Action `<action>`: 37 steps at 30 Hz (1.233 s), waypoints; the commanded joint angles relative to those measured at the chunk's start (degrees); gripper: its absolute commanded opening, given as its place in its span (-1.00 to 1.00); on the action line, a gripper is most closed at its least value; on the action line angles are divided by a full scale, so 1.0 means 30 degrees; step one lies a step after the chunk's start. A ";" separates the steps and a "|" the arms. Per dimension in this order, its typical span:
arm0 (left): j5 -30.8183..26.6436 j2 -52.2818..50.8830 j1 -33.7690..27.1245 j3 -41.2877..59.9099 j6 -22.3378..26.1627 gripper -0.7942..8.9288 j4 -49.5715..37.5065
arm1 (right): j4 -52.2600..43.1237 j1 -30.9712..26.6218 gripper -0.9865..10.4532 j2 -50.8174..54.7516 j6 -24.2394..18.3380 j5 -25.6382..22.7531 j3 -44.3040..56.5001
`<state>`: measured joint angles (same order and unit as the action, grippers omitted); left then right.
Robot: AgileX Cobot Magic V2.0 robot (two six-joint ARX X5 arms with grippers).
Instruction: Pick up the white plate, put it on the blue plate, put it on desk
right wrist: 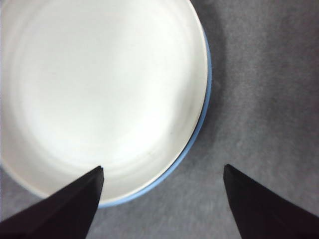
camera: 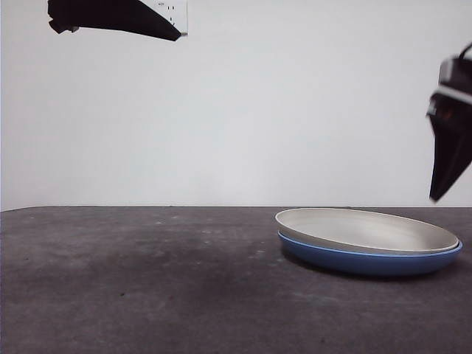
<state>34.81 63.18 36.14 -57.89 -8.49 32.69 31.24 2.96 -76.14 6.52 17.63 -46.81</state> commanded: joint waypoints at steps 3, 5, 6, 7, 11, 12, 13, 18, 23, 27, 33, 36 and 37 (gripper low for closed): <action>0.0087 -0.0124 0.0124 -0.0219 -0.0117 -0.13 -0.0182 | -0.1858 0.0036 -0.25 -0.1923 0.0350 0.0044 -0.0095; 0.0087 -0.0160 0.0117 -0.0219 -0.0437 -0.13 -0.0175 | -0.2565 0.0015 -0.30 -0.2652 0.0488 0.0036 -0.0095; 0.0087 -0.0168 0.0117 -0.0219 -0.0488 -0.13 -0.0175 | -0.2834 -0.0058 -0.30 -0.2987 0.0576 0.0051 -0.0095; 0.0087 -0.0197 0.0117 -0.0219 -0.0495 -0.13 -0.0160 | -0.3082 -0.0124 -0.30 -0.3322 0.0627 0.0051 -0.0095; 0.0087 -0.0342 0.0124 -0.0219 -0.0561 -0.13 -0.0189 | -0.3971 -0.0313 -0.36 -0.4393 0.0678 0.0131 -0.0095; 0.0087 -0.0379 0.0124 -0.0219 -0.0568 -0.13 -0.0189 | -0.4131 -0.0342 -0.40 -0.4524 0.0678 0.0124 -0.0095; 0.0087 -0.0415 0.0117 -0.0219 -0.0568 -0.13 -0.0175 | -0.4357 -0.0357 -0.45 -0.4685 0.0678 0.0146 -0.0095; 0.0080 -0.0481 0.0117 -0.0219 -0.0568 -0.13 -0.0189 | -0.5115 -0.0430 -0.64 -0.4714 0.0772 0.0102 -0.0095; 0.0080 -0.0481 0.0117 -0.0219 -0.0721 -0.13 -0.0197 | -0.5129 -0.0648 -0.77 -0.4728 0.0867 -0.0583 -0.0095; 0.0080 -0.0481 0.0117 -0.0219 -0.0772 -0.13 -0.0197 | -0.5136 -0.1027 -0.81 -0.4728 0.1056 -0.0539 -0.0095; 0.0080 -0.0481 0.0117 -0.0219 -0.0772 -0.13 -0.0182 | -0.5413 -0.1413 -0.81 -0.4692 0.1268 0.0138 -0.0095; 0.0080 -0.0481 0.0117 -0.0219 -0.0772 -0.13 -0.0189 | -0.5756 -0.1421 -0.81 -0.4524 0.1734 0.1464 -0.0146; 0.0080 -0.0481 0.0117 -0.0219 -0.0772 -0.13 -0.0189 | -0.5938 -0.1413 -0.81 -0.4379 0.1909 0.1698 -0.0153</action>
<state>34.79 61.52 36.14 -57.89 -10.61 32.71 13.89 -1.43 -89.32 11.46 21.93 -46.65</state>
